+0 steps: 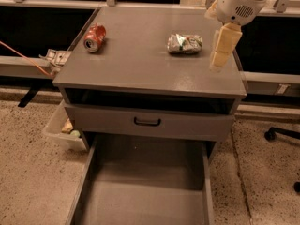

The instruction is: Place 7up can into middle drawer

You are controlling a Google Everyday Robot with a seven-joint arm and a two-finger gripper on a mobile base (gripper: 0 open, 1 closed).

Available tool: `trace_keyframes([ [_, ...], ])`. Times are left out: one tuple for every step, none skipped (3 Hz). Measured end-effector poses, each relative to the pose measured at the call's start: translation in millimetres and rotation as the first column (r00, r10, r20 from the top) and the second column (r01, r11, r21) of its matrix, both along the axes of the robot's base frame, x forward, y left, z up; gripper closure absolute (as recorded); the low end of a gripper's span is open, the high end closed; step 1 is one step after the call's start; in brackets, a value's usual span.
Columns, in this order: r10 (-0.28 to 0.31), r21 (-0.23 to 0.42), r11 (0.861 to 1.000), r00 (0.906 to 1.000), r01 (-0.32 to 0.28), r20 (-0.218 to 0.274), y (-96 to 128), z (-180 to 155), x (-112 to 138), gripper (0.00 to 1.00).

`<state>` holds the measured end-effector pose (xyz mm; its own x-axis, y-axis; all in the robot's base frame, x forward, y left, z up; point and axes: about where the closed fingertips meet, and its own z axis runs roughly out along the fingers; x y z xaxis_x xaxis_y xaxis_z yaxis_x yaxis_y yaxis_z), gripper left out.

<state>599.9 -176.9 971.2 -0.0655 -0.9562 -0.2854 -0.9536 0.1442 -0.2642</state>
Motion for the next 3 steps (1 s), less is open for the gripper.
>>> trace_keyframes([
  [-0.003,0.008,1.000,1.0000,0.003,0.007,1.5,-0.7,3.9,0.00],
  [-0.023,0.052,0.998,0.9995,0.022,0.019,1.0,-3.7,28.5,0.00],
  [-0.055,0.111,0.993,0.9979,0.051,0.034,0.6,-10.8,59.2,0.00],
])
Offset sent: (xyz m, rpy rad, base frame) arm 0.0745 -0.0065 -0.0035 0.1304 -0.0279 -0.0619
